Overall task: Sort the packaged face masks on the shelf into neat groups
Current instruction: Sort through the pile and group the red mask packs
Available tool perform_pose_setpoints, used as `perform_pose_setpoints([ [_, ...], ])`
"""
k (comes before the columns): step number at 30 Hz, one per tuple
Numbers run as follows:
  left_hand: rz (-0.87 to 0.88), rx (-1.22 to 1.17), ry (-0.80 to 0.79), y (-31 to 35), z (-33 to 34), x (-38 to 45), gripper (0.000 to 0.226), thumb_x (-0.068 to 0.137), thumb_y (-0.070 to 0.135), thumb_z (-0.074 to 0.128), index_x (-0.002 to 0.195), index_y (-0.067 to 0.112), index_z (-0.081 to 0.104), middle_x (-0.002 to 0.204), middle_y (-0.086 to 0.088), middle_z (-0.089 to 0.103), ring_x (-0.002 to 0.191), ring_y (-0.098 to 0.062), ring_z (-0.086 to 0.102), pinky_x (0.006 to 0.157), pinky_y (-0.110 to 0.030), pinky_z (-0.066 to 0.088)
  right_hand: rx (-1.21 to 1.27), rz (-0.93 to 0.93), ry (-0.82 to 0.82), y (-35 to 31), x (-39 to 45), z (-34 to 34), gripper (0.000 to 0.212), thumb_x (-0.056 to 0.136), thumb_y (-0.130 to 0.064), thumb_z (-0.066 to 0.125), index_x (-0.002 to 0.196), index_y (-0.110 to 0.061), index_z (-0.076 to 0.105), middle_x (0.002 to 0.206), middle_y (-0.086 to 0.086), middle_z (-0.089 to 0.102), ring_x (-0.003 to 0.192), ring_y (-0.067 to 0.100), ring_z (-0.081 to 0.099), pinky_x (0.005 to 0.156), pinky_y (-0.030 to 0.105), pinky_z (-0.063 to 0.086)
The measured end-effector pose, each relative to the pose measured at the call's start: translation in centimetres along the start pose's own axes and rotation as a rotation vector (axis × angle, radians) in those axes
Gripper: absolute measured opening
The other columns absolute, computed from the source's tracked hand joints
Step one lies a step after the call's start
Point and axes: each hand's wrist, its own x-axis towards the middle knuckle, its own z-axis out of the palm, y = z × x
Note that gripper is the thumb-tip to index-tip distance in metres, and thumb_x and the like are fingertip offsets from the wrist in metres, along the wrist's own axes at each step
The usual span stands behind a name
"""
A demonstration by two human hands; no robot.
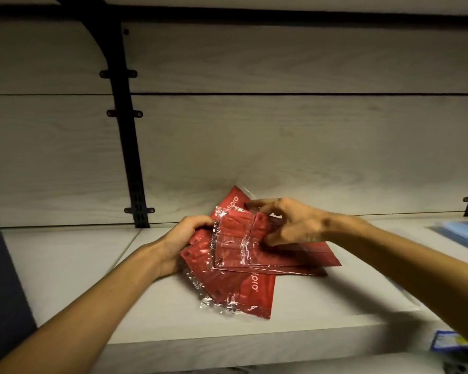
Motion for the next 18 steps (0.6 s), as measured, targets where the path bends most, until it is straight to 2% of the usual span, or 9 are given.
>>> perform_pose_setpoints([
  [2,0.006,-0.023,-0.009,0.0,0.0,-0.1,0.039,0.085,0.047,0.064,0.072,0.014,0.078,0.07,-0.004,0.07,0.062,-0.022,0.067,0.069,-0.03,0.058,-0.019,-0.017,0.054,0.3,0.1,0.4,0.023,0.079,-0.013,0.077,0.094,-0.03,0.073,0.14,-0.014,0.059,0.121,0.004,0.058,0.107,0.027,0.045],
  [4,-0.021,-0.008,-0.036,0.1,-0.1,-0.2,0.052,0.082,0.063,0.065,0.075,0.013,0.076,0.075,-0.006,0.07,0.07,-0.024,0.068,0.08,-0.035,0.057,-0.075,-0.028,0.125,0.6,0.0,0.7,0.015,0.077,-0.018,0.078,0.09,-0.024,0.073,0.108,-0.006,0.074,0.097,0.012,0.068,0.091,0.033,0.053],
  [6,-0.044,0.02,-0.1,0.3,-0.1,-0.4,0.064,0.079,0.076,0.062,0.072,0.013,0.074,0.072,-0.006,0.068,0.073,-0.024,0.069,0.084,-0.037,0.056,-0.124,-0.037,0.176,0.9,0.0,0.8,0.011,0.078,-0.021,0.078,0.082,-0.024,0.069,0.097,-0.001,0.072,0.09,0.02,0.067,0.085,0.037,0.053],
  [7,-0.042,0.033,-0.139,0.4,0.0,-0.4,0.068,0.077,0.081,0.061,0.072,0.014,0.076,0.07,-0.006,0.069,0.074,-0.023,0.071,0.082,-0.036,0.056,-0.136,-0.042,0.191,1.0,0.0,0.7,0.016,0.08,-0.021,0.079,0.077,-0.028,0.065,0.094,-0.001,0.071,0.088,0.021,0.066,0.083,0.038,0.052],
  [10,-0.016,0.058,-0.187,0.5,-0.1,-0.6,0.081,0.074,0.087,0.057,0.09,0.011,0.08,0.083,-0.009,0.075,0.088,-0.026,0.074,0.091,-0.043,0.052,-0.153,-0.041,0.21,1.4,0.0,0.0,0.028,0.083,-0.022,0.079,0.07,-0.032,0.056,0.082,-0.001,0.067,0.079,0.024,0.061,0.076,0.038,0.05],
  [12,-0.007,0.043,-0.181,0.5,-0.3,-0.5,0.091,0.074,0.088,0.056,0.101,0.004,0.076,0.098,-0.017,0.074,0.1,-0.031,0.072,0.102,-0.049,0.048,-0.152,-0.017,0.22,1.9,0.0,-0.4,0.026,0.085,-0.022,0.077,0.073,-0.03,0.056,0.077,-0.006,0.063,0.073,0.019,0.057,0.072,0.035,0.047],
  [14,0.005,0.028,-0.204,0.5,-0.2,-0.7,0.09,0.078,0.085,0.055,0.111,0.003,0.075,0.119,-0.022,0.07,0.116,-0.036,0.067,0.108,-0.051,0.045,-0.123,0.003,0.245,2.6,-0.1,-0.6,0.021,0.086,-0.019,0.076,0.077,-0.024,0.058,0.075,-0.003,0.061,0.07,0.016,0.052,0.07,0.036,0.046],
  [16,0.052,0.033,-0.241,0.4,0.0,-1.0,0.077,0.077,0.075,0.067,0.118,0.011,0.075,0.13,-0.02,0.067,0.122,-0.035,0.064,0.105,-0.051,0.049,-0.076,0.023,0.284,3.2,-0.2,-0.9,0.012,0.087,-0.016,0.076,0.089,-0.015,0.064,0.083,0.007,0.067,0.073,0.016,0.054,0.074,0.039,0.049],
  [18,0.1,0.092,-0.254,0.2,0.1,-0.9,0.062,0.071,0.054,0.086,0.119,0.017,0.074,0.129,-0.017,0.068,0.12,-0.033,0.066,0.104,-0.05,0.051,-0.034,0.042,0.328,3.8,-0.4,-1.5,0.016,0.087,-0.015,0.075,0.099,-0.014,0.065,0.09,0.006,0.07,0.078,0.016,0.06,0.077,0.036,0.052],
])
